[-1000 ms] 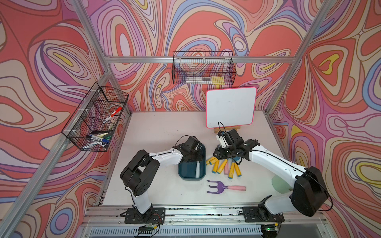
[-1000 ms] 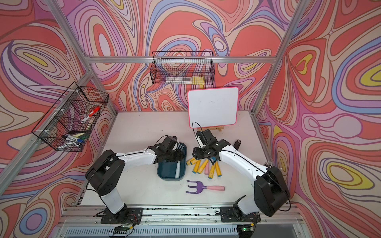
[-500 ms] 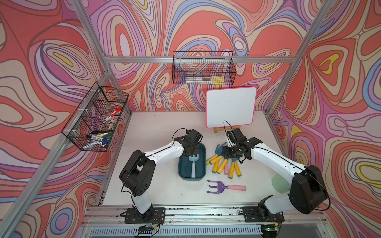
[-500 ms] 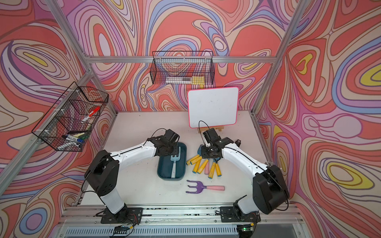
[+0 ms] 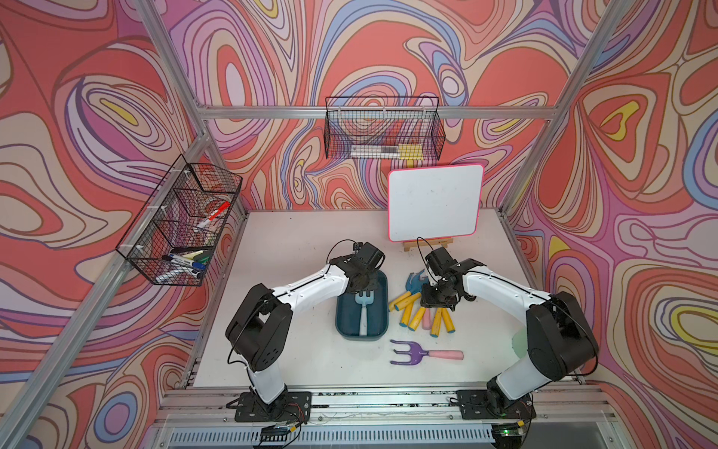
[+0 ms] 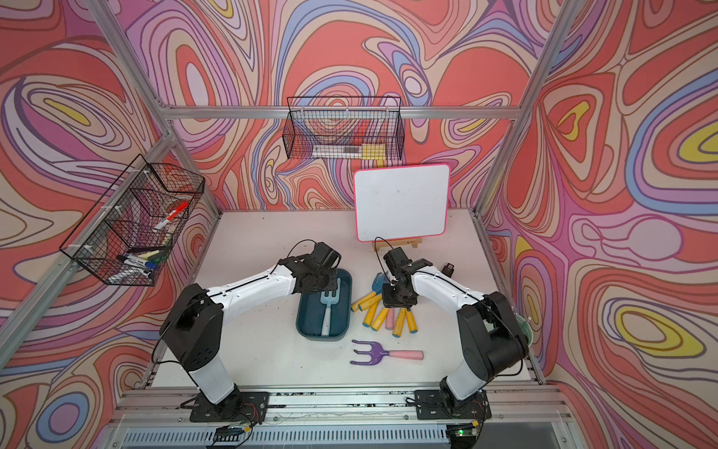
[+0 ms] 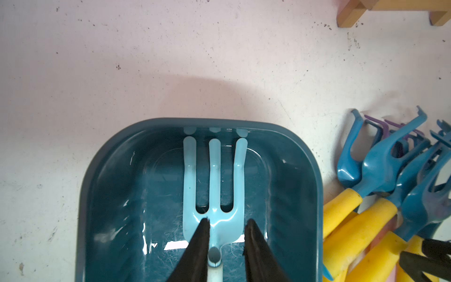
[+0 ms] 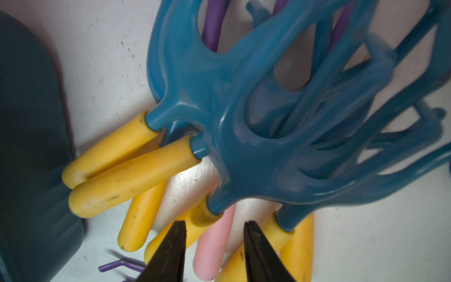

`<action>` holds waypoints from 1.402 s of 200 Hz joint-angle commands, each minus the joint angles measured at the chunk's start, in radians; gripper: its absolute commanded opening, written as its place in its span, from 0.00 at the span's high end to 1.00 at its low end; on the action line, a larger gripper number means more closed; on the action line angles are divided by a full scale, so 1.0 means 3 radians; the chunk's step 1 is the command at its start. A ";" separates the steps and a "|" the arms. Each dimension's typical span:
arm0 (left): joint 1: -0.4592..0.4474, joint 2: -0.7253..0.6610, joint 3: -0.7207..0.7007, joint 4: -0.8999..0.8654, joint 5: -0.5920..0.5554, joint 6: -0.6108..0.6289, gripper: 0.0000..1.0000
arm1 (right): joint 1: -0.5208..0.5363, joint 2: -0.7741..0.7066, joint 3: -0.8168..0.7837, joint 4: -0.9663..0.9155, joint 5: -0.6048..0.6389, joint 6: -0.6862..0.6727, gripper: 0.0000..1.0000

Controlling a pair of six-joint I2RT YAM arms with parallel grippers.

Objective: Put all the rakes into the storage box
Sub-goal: Pick up the rake at the center of the board.

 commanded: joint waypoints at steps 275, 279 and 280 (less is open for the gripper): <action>-0.0199 0.0136 -0.0173 0.1775 0.2250 0.0413 0.56 | -0.0113 -0.0168 0.0548 0.0461 -0.0735 0.0174 0.99; -0.0206 0.0141 -0.0166 0.1776 0.2259 0.0421 0.56 | -0.0113 -0.0166 0.0553 0.0475 -0.0752 0.0179 0.99; -0.0209 0.0142 -0.0164 0.1777 0.2262 0.0422 0.56 | -0.0114 -0.0165 0.0554 0.0478 -0.0758 0.0180 0.99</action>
